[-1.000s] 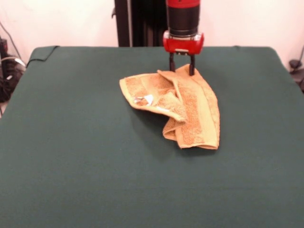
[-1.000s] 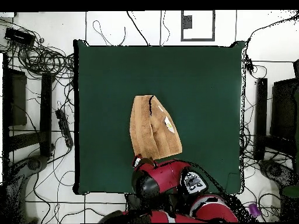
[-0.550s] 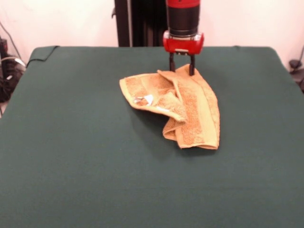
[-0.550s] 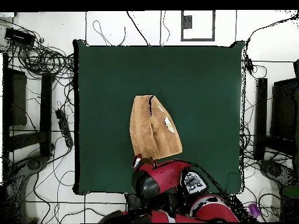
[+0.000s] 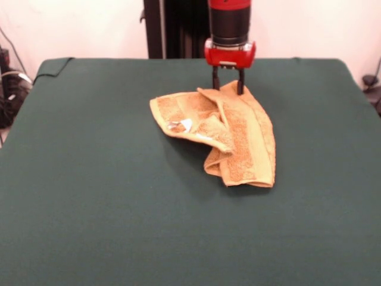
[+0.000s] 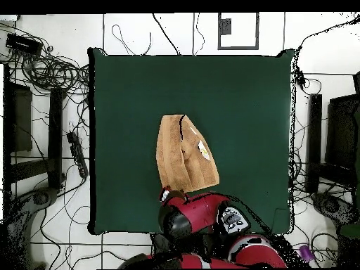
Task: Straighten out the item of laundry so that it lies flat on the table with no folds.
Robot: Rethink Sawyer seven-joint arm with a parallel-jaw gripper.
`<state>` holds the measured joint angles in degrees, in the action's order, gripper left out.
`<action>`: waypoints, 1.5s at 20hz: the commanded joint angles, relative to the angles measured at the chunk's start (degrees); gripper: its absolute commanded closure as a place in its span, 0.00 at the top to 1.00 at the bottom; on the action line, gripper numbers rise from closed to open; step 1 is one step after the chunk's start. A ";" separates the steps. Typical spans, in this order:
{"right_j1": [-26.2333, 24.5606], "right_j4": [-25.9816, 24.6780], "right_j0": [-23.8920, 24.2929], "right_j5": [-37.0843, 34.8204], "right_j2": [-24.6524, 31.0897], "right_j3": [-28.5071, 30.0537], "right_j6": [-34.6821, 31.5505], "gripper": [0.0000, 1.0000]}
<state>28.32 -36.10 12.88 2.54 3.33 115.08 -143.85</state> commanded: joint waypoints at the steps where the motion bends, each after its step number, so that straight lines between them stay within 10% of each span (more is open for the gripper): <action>1: -2.07 1.54 -1.99 -3.35 1.90 -7.00 -1.02 1.00; 30: -1.33 2.36 -2.97 -3.48 0.75 -6.75 -1.84 1.00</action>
<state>28.35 -36.10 11.86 2.54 2.63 114.83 -143.85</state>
